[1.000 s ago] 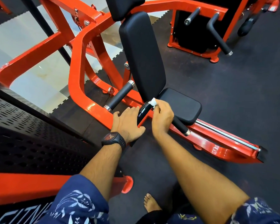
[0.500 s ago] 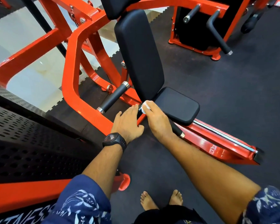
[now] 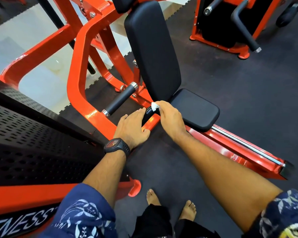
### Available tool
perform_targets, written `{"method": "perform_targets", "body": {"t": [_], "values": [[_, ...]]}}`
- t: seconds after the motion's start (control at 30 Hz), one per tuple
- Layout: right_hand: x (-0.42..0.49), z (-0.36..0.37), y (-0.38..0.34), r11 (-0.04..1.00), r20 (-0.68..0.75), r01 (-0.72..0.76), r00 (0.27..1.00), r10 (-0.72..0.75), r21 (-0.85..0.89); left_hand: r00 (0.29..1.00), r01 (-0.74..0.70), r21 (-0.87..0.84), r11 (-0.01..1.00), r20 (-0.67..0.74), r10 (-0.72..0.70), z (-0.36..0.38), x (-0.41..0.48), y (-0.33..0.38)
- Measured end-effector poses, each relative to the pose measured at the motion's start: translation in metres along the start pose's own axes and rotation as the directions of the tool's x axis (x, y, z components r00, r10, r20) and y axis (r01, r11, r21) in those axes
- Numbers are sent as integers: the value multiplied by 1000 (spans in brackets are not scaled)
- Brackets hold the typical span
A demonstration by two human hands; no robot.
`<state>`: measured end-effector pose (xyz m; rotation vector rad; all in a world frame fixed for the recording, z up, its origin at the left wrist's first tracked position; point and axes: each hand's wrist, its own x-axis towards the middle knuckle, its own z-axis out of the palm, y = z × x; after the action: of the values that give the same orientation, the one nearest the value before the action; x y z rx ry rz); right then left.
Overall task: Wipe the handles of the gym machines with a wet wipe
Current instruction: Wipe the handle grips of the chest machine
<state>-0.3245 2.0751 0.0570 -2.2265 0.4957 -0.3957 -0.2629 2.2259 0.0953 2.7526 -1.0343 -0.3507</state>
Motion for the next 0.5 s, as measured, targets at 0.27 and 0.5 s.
{"method": "perform_targets", "body": {"t": [0.27, 0.5], "values": [[19, 1, -12, 992, 104, -9, 994, 22, -123, 1000, -3, -41, 999, -29, 2, -6, -4, 6], [0, -12, 12, 970, 18, -152, 987, 158, -191, 999, 10, -47, 999, -41, -12, -12, -7, 11]]}}
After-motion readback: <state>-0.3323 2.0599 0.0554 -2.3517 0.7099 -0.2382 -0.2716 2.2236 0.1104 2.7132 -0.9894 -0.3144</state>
